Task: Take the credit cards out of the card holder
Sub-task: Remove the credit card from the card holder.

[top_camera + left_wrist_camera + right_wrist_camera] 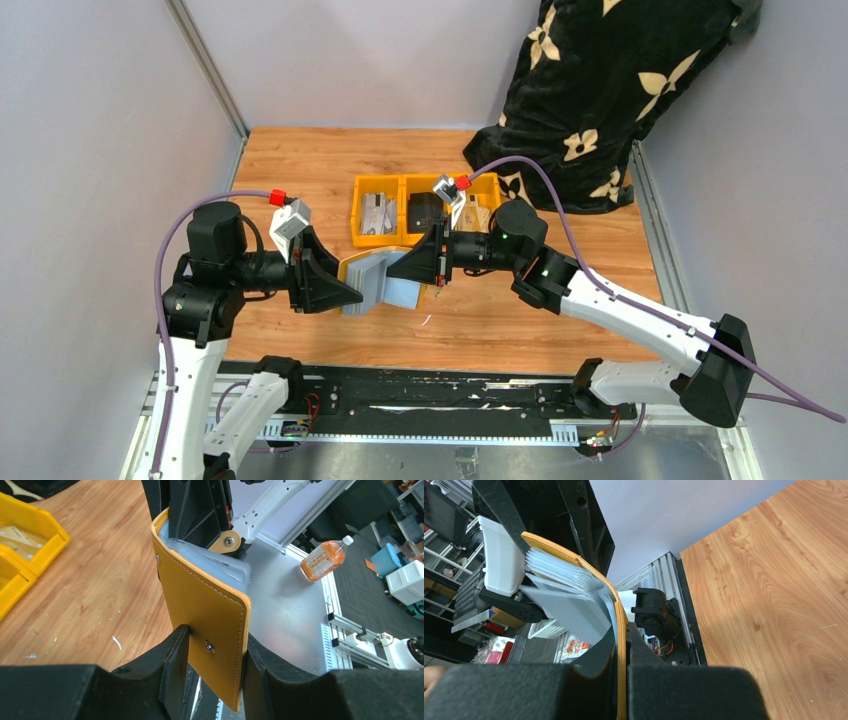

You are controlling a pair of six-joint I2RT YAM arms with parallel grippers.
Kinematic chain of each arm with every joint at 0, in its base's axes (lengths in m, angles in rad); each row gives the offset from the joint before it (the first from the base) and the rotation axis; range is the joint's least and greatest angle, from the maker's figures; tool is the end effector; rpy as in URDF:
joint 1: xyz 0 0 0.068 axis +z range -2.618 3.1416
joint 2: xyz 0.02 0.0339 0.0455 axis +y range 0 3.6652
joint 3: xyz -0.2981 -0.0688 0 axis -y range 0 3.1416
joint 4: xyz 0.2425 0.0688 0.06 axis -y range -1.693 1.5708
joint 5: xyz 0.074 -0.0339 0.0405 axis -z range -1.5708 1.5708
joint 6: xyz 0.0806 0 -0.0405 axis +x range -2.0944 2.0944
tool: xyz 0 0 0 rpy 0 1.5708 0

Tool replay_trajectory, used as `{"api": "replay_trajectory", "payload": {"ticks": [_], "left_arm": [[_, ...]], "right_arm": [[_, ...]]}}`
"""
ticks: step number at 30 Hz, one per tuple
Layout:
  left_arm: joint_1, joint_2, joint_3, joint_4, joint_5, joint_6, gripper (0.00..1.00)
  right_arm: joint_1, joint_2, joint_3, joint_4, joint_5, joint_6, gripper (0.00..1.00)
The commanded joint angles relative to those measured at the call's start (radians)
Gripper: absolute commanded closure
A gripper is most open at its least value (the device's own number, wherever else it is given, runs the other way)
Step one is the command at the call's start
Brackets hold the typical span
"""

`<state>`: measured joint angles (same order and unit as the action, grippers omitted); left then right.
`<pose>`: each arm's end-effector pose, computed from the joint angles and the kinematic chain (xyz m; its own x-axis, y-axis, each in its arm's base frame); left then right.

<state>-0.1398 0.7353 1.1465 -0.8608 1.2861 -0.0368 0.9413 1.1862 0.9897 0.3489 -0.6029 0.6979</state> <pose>0.0727 -0.0883 0.4234 -0.4630 0.0547 -0.8847 0.8786 0.1598 -0.4500 0.1376 0.2665 0.4226 -0.5714 0.1145 -0.8126 -0.8204 -0.0544 0.5692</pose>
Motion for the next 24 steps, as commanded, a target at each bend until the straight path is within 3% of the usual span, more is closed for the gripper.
{"api": "replay_trajectory", "payload": {"ticks": [1, 9, 12, 15, 24], "left_arm": [[-0.003, -0.003, 0.017, 0.007, 0.047, -0.015, 0.58], [-0.003, -0.006, -0.001, 0.053, -0.176, -0.039, 0.73], [-0.003, -0.005, -0.006, 0.067, -0.221, -0.047, 0.69], [-0.003, -0.008, -0.012, 0.082, -0.227, -0.066, 0.55], [-0.003, -0.035, -0.047, 0.193, -0.155, -0.155, 0.50]], "right_arm": [[-0.015, -0.008, -0.004, 0.070, -0.015, 0.028, 1.00], [-0.015, -0.016, 0.000, 0.100, -0.059, 0.046, 1.00], [-0.015, -0.016, 0.001, 0.106, -0.065, 0.053, 1.00], [-0.013, -0.016, 0.001, 0.119, -0.077, 0.061, 1.00], [-0.012, 0.002, -0.007, 0.243, -0.133, 0.133, 1.00]]}}
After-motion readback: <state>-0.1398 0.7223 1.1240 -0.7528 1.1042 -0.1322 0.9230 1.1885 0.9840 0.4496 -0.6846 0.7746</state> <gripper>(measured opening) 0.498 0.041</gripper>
